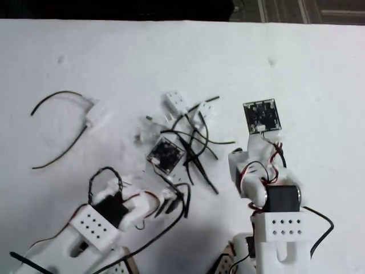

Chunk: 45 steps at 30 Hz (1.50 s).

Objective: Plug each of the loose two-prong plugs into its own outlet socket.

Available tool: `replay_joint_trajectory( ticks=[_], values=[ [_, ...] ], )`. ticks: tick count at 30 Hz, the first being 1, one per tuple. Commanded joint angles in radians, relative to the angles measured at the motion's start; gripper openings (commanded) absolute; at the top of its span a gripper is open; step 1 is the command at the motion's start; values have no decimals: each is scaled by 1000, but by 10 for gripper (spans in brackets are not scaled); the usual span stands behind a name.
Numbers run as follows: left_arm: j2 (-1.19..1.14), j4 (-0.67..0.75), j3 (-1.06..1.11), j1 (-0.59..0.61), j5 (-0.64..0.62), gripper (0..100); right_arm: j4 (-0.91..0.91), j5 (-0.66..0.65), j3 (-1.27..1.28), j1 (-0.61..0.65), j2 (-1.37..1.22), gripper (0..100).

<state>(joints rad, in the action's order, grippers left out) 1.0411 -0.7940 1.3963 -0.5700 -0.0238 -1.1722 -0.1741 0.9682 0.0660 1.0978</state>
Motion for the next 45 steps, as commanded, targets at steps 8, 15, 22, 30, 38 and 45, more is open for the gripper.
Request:
replay_joint_trajectory(
  ticks=[8, 15, 22, 30, 38, 45],
  values=[
    [19, 54, -40, 104, 117, 23, 10, 0, -3, -5, -2, 244],
    [21, -100, -287, 266, 120, 23, 10, 0, -3, 1, -2, 244],
    [13, -32, -448, 430, 167, 22, 10, -2, -2, 1, -2, 244],
    [-111, 310, -431, 553, 210, 22, 10, -2, -2, 2, -2, 244],
    [-639, 390, -729, 559, 204, 22, 16, -2, 18, 4, 2, 244],
    [-1066, 285, -1099, 576, 210, 37, 16, -2, 18, 4, 4, 244]
  ],
)
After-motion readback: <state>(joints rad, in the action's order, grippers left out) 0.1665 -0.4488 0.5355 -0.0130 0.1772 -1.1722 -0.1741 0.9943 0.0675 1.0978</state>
